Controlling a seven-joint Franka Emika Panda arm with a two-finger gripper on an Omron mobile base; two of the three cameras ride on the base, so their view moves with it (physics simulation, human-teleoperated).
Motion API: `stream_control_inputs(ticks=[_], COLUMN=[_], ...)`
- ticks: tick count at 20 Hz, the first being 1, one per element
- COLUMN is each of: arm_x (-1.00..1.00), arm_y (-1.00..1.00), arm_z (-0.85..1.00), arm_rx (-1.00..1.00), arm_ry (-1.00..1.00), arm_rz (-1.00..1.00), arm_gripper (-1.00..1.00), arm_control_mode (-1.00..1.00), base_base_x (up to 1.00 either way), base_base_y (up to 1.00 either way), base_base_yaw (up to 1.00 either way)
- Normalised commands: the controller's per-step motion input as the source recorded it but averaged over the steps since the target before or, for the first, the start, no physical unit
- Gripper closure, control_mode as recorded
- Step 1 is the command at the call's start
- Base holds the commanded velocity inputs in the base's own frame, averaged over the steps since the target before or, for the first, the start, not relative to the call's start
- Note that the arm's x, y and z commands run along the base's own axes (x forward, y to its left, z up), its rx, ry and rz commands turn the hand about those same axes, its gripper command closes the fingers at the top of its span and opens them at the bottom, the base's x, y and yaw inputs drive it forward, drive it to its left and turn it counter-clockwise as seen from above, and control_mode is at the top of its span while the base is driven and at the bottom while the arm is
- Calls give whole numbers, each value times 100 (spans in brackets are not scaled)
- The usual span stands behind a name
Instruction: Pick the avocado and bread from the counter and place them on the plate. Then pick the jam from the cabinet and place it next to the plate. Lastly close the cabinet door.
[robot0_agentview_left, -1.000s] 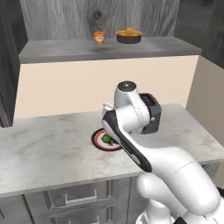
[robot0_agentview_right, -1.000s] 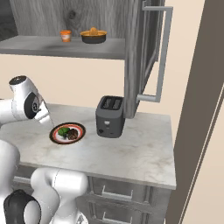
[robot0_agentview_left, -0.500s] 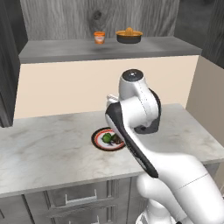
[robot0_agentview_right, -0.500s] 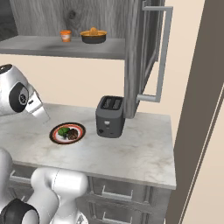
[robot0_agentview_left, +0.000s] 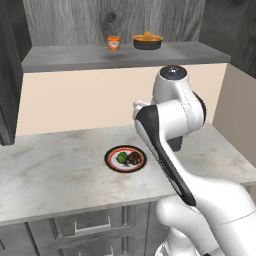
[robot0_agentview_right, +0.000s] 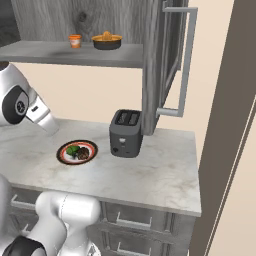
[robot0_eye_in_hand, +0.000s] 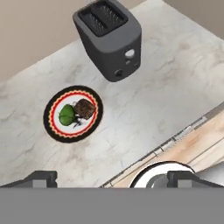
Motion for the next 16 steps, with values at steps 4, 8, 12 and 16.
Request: stream_control_inputs(ticks=[4, 8, 12, 16], arm_x=[-12, 0, -2, -10], arm_y=[-12, 0, 0, 0], arm_z=[37, 36, 38, 40], arm_rx=[-10, -17, -11, 0], arm_ry=[0, 0, -1, -7], arm_rz=[21, 17, 6, 1], arm_gripper=[-100, -100, -100, -100], arm_control_mode=[-100, -100, -100, -100], base_base_x=[0, 0, 0, 0], base_base_y=[0, 0, 0, 0], base_base_yaw=[0, 0, 0, 0])
